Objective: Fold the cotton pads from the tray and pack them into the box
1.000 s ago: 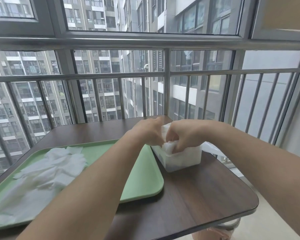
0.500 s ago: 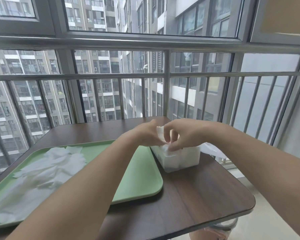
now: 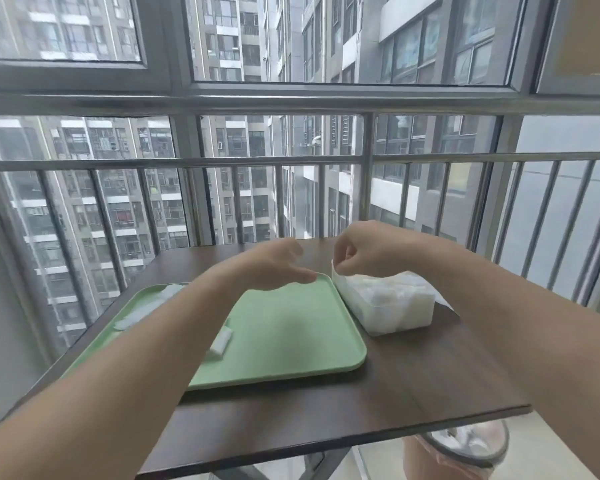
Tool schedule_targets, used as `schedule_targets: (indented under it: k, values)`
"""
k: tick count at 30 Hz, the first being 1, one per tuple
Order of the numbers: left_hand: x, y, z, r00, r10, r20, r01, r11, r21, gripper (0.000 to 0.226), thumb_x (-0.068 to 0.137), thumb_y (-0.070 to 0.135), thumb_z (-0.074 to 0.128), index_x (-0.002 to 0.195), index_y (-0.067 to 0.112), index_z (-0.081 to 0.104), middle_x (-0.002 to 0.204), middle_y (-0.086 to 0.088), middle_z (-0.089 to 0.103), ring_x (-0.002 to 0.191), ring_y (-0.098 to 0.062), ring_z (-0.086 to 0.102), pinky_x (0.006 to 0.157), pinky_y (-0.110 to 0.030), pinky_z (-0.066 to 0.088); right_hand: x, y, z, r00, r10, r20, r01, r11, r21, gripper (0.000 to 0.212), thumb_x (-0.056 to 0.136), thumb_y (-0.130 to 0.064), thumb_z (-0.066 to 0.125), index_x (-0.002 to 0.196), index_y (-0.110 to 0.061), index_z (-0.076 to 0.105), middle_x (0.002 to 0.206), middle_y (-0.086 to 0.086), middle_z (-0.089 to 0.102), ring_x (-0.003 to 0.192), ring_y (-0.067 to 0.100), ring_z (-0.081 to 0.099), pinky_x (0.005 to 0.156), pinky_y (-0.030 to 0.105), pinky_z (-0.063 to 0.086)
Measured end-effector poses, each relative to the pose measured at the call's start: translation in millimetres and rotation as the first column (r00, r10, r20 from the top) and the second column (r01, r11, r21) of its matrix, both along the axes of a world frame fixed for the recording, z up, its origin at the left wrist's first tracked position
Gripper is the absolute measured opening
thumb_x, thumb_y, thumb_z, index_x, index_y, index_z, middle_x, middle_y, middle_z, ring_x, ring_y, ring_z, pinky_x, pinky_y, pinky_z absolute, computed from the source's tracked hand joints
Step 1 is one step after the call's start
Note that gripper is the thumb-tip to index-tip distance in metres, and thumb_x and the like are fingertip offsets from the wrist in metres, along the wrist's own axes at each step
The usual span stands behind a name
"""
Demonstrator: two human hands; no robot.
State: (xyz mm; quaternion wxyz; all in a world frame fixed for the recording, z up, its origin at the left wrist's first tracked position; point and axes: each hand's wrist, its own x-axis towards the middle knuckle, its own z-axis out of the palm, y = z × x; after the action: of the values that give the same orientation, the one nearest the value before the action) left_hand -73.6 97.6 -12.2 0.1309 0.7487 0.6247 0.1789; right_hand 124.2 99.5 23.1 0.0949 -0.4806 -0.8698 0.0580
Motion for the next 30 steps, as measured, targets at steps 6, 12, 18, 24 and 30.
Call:
schedule_targets:
  k: [6,12,18,24,30]
  values:
    - [-66.8,-42.5,-0.1,0.988,0.097,-0.12,-0.101,0.995,-0.025,0.055,0.094,0.035,0.068,0.142,0.015,0.051,0.144,0.0,0.054,0.132,-0.02,0.049,0.112,-0.034,0.037,-61.6,-9.2,-15.2,0.992,0.1,-0.075,-0.101,0.995,-0.018,0.021,0.093,-0.027,0.065,0.114,-0.026,0.062,0.089,-0.012,0.055,0.076,0.003,0.054,0.061,0.022,0.041]
    - [-126.2,-64.9,-3.8,0.977,0.179,-0.115,-0.177,0.984,0.028,0.016,0.09,0.009,0.06,0.093,0.019,0.048,0.093,-0.004,0.045,0.086,-0.019,0.046,0.078,-0.033,0.035,-120.8,-14.8,-33.7,0.98,0.192,-0.049,-0.195,0.979,-0.067,0.037,0.097,-0.028,0.062,0.133,-0.022,0.056,0.104,-0.005,0.052,0.094,0.016,0.052,0.078,0.025,0.039]
    - [-161.3,-62.3,-22.0,0.954,0.291,0.074,-0.297,0.95,0.091,0.03,0.09,-0.001,0.059,0.112,0.016,0.07,0.113,0.003,0.07,0.111,-0.017,0.063,0.104,-0.036,0.047,-159.6,4.4,-55.4,0.972,0.216,-0.088,-0.227,0.963,-0.147,0.028,0.093,-0.032,0.067,0.12,-0.021,0.067,0.107,-0.002,0.061,0.092,0.015,0.057,0.081,0.026,0.043]
    - [-158.1,-34.8,-27.9,0.921,0.299,0.248,-0.337,0.932,0.13,0.022,0.094,0.009,0.059,0.104,0.022,0.073,0.11,0.004,0.072,0.102,-0.013,0.066,0.098,-0.033,0.052,-172.1,15.1,-68.3,0.95,0.274,-0.151,-0.304,0.922,-0.241,0.039,0.074,-0.05,0.084,0.098,-0.021,0.073,0.096,-0.009,0.072,0.088,0.006,0.067,0.076,0.023,0.052]
    - [-151.4,-13.2,-28.2,0.931,0.296,0.215,-0.33,0.932,0.147,0.017,0.093,0.022,0.06,0.086,0.037,0.066,0.103,0.012,0.07,0.093,-0.008,0.066,0.086,-0.032,0.056,-174.4,22.3,-81.4,0.933,0.294,-0.207,-0.327,0.933,-0.149,0.01,0.079,-0.033,0.077,0.085,-0.026,0.073,0.09,-0.009,0.073,0.084,0.011,0.07,0.077,0.036,0.06]
